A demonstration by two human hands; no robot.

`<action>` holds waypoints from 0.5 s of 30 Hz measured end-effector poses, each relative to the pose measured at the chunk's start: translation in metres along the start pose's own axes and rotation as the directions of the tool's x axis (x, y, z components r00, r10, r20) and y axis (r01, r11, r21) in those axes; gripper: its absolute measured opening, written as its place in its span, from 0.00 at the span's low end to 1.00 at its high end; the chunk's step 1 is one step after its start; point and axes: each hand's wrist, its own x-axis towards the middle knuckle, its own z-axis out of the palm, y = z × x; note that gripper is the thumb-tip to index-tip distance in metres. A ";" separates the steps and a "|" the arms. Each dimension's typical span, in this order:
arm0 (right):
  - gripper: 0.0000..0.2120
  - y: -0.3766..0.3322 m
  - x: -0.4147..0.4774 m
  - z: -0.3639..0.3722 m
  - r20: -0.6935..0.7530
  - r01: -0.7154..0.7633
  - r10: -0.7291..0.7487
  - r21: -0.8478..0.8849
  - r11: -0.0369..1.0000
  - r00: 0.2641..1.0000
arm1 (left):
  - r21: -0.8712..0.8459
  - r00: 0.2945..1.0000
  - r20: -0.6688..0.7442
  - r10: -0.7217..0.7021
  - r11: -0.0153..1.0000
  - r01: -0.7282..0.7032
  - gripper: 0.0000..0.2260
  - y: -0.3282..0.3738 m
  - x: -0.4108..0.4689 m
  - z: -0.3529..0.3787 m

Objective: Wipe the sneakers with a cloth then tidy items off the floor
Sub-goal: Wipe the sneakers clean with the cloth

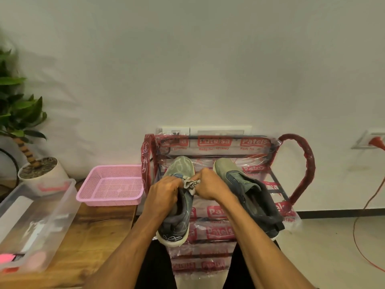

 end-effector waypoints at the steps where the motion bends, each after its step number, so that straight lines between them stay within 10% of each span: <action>1: 0.19 0.001 -0.006 -0.004 0.033 -0.008 0.007 0.034 0.999 0.999 | -0.003 1.000 -0.002 -0.014 1.000 0.014 0.15 -0.001 0.000 0.001; 15: 0.12 -0.011 -0.004 0.019 -0.214 0.071 -0.129 -0.260 0.963 0.968 | -0.057 0.995 -0.027 -0.094 0.994 0.092 0.12 0.002 -0.004 0.003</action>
